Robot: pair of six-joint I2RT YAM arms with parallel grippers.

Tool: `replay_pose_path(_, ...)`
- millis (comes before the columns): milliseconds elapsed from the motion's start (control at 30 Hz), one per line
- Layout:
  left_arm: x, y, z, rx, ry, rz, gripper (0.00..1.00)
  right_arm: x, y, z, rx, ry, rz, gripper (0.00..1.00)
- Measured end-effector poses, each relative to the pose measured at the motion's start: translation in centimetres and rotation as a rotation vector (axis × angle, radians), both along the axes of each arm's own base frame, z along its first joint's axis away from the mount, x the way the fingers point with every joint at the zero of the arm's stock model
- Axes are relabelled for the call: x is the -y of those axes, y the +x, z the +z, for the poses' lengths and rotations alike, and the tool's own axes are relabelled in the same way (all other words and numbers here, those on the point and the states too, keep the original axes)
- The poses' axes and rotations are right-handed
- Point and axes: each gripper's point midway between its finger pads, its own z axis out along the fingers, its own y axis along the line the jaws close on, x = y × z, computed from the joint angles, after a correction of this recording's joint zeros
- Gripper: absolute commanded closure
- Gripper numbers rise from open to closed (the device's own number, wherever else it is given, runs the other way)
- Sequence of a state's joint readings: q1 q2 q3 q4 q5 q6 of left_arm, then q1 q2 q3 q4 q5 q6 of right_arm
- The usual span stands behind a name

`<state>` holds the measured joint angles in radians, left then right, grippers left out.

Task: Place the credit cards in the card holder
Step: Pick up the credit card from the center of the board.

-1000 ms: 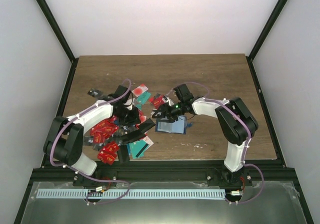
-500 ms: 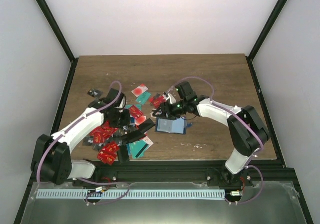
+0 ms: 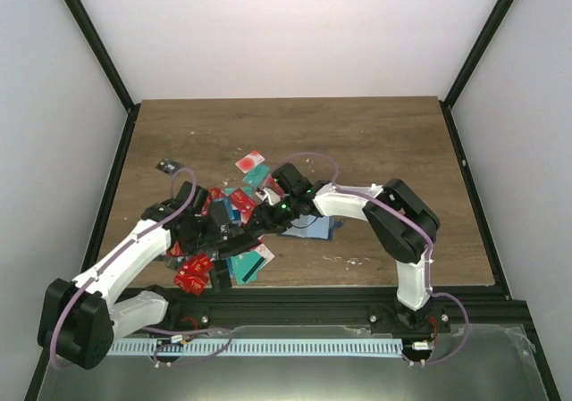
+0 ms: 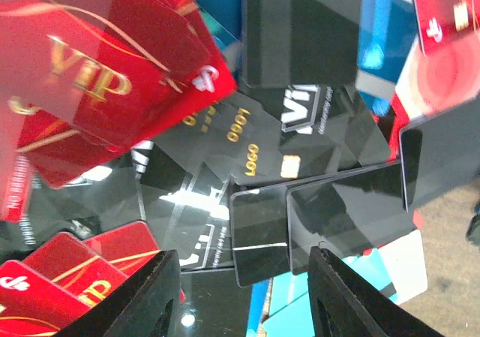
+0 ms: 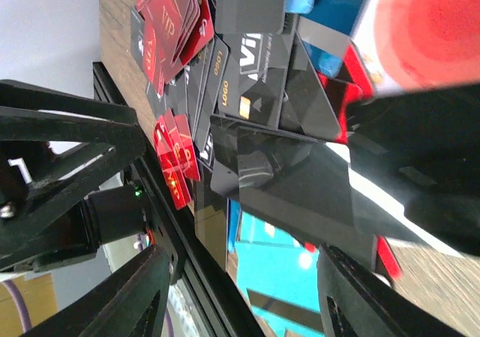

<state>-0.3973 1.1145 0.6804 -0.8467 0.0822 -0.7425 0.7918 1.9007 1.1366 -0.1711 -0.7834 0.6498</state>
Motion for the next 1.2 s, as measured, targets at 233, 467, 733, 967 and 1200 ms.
replay_pose_path(233, -3.1, 1.2, 0.8, 0.049, 0.054, 0.137, 0.52, -2.8, 0.6, -0.8, -0.015, 0.009, 0.008, 0.44)
replay_pose_path(467, -3.9, 4.9, 0.5, 0.057, 0.012, 0.146, 0.55, -5.7, 3.3, -0.7, -0.027, 0.037, -0.032, 0.44)
replay_pose_path(733, -3.2, 10.1, -0.2, 0.059, -0.061, 0.059, 0.51, -8.2, 6.0, -1.7, -0.065, 0.034, -0.084, 0.46)
replay_pose_path(967, -3.0, 11.1, -2.0, 0.022, -0.124, 0.016, 0.51, -8.6, 7.8, -2.6, -0.093, 0.017, -0.122, 0.54)
replay_pose_path(1200, -2.2, 11.0, -3.2, -0.007, -0.162, -0.012, 0.51, -8.9, 9.1, -3.1, -0.099, 0.013, -0.136, 0.56)
